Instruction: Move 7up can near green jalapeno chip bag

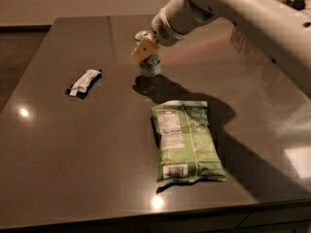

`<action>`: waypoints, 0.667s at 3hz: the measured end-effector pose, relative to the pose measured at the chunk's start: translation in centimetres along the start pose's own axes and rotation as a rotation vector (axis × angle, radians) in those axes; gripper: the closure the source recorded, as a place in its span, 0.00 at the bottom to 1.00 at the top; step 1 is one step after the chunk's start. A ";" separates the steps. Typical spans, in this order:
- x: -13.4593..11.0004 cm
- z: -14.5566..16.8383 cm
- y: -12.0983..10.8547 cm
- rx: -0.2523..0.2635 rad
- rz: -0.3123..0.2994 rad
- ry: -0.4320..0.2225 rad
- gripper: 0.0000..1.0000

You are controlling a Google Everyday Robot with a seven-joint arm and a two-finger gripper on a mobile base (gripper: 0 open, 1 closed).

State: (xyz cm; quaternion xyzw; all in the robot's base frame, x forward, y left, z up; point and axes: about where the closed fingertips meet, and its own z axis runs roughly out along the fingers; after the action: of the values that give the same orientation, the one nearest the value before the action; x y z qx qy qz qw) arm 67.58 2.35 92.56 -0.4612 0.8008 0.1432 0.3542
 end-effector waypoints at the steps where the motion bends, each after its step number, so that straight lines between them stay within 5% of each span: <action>1: 2.2 -2.3 2.5 -0.018 0.007 -0.017 1.00; 2: 4.0 -4.3 4.0 -0.023 0.017 -0.042 1.00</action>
Offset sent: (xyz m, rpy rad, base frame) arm -0.1002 -0.0539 -0.0005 0.0909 -0.0115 -0.0053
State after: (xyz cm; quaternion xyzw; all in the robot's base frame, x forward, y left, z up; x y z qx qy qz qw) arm 61.01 -0.46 92.38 -0.4554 0.7954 0.1651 0.3643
